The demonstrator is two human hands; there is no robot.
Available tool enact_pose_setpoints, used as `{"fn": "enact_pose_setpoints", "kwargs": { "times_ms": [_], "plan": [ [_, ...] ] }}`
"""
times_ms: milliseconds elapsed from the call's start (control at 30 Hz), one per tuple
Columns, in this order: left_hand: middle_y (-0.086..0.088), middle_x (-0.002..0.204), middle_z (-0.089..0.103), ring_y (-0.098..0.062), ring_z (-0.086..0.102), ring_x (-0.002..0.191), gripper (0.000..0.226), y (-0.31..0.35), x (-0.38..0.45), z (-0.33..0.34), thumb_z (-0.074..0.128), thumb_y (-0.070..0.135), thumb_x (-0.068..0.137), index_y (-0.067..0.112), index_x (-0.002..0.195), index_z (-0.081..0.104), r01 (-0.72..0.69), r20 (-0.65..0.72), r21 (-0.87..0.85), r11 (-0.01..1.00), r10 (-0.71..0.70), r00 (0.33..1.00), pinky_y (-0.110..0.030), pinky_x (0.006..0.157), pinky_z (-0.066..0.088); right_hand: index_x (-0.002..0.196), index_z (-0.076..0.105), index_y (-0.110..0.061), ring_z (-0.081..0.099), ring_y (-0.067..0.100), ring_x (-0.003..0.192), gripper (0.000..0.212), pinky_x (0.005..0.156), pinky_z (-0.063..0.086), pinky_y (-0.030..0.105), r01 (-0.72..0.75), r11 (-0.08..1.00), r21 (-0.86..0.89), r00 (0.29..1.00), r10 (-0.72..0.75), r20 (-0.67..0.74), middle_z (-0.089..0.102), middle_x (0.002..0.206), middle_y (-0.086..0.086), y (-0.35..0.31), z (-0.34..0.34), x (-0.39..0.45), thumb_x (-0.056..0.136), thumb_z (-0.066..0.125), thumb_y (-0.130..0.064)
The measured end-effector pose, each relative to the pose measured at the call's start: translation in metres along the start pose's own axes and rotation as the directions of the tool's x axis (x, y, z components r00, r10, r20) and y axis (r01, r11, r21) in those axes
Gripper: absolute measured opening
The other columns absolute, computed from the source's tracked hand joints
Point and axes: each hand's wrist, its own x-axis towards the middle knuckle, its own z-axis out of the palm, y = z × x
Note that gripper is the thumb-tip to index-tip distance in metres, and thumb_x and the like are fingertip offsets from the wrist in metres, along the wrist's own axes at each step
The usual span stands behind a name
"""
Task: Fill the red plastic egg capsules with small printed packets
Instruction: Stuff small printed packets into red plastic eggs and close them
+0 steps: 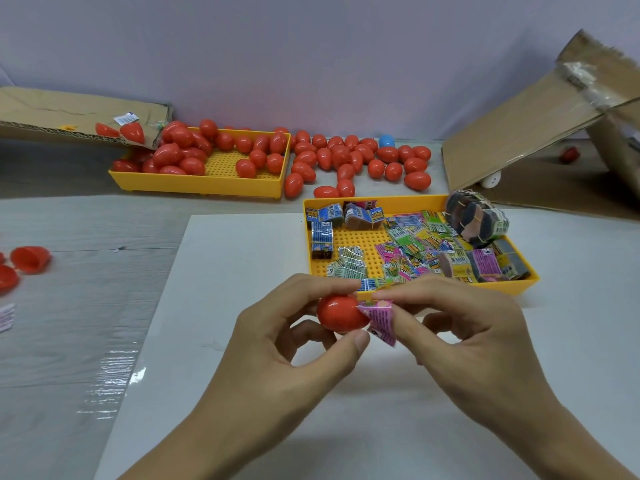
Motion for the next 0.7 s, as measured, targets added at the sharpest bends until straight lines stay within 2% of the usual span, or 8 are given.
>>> {"fn": "enact_pose_setpoints", "kwargs": {
  "times_ms": [167, 267, 400, 533, 700],
  "plan": [
    [0.002, 0.104, 0.071, -0.020, 0.069, 0.095, 0.035, 0.0024, -0.0003, 0.0006, 0.070, 0.032, 0.078, 0.035, 0.113, 0.072, 0.032, -0.032, -0.048, 0.998, -0.034, 0.999, -0.023, 0.073, 0.056, 0.094, 0.077, -0.024, 0.066, 0.008, 0.069, 0.015, 0.047, 0.047, 0.017, 0.022, 1.000, -0.016, 0.999, -0.023, -0.028, 0.071, 0.079, -0.016, 0.0009, -0.0006, -0.0006, 0.084, 0.068, -0.028],
    [0.000, 0.106, 0.073, -0.024, 0.070, 0.096, 0.039, 0.0015, -0.0009, 0.0004, 0.072, 0.033, 0.073, 0.034, 0.112, 0.070, 0.044, -0.053, -0.064, 0.997, -0.048, 0.997, -0.023, 0.077, 0.057, 0.094, 0.077, -0.023, 0.066, 0.008, 0.069, 0.014, 0.049, 0.048, 0.018, 0.039, 0.999, -0.015, 0.998, -0.039, -0.044, 0.071, 0.080, -0.016, 0.0011, 0.0008, -0.0016, 0.084, 0.067, -0.028],
    [0.001, 0.105, 0.073, -0.025, 0.069, 0.096, 0.030, 0.0009, -0.0012, 0.0000, 0.071, 0.029, 0.076, 0.030, 0.107, 0.072, 0.023, -0.026, -0.037, 0.999, -0.024, 0.999, -0.023, 0.079, 0.056, 0.093, 0.076, -0.025, 0.067, 0.009, 0.068, 0.012, 0.049, 0.048, 0.020, 0.047, 0.999, 0.001, 0.997, -0.047, -0.054, 0.072, 0.081, -0.015, 0.0003, 0.0029, -0.0025, 0.084, 0.068, -0.028],
    [0.000, 0.104, 0.073, -0.026, 0.069, 0.095, 0.030, -0.0016, -0.0023, -0.0002, 0.071, 0.030, 0.076, 0.032, 0.106, 0.072, 0.052, -0.024, -0.041, 0.998, -0.053, 0.998, -0.026, 0.078, 0.057, 0.091, 0.076, -0.023, 0.064, 0.012, 0.065, 0.013, 0.046, 0.049, 0.030, 0.052, 0.998, -0.025, 0.997, -0.053, -0.046, 0.069, 0.076, -0.015, 0.0009, 0.0023, -0.0018, 0.086, 0.066, -0.030],
    [0.001, 0.101, 0.072, -0.015, 0.067, 0.084, 0.029, -0.0016, -0.0010, -0.0011, 0.071, 0.033, 0.075, 0.034, 0.104, 0.073, 0.070, -0.033, -0.029, 0.997, -0.071, 0.997, -0.026, 0.068, 0.056, 0.082, 0.072, -0.023, 0.059, 0.014, 0.061, 0.013, 0.044, 0.045, 0.039, 0.023, 0.999, -0.023, 0.999, -0.024, -0.048, 0.065, 0.071, -0.009, 0.0014, 0.0031, -0.0021, 0.085, 0.063, -0.031]
  ]
}}
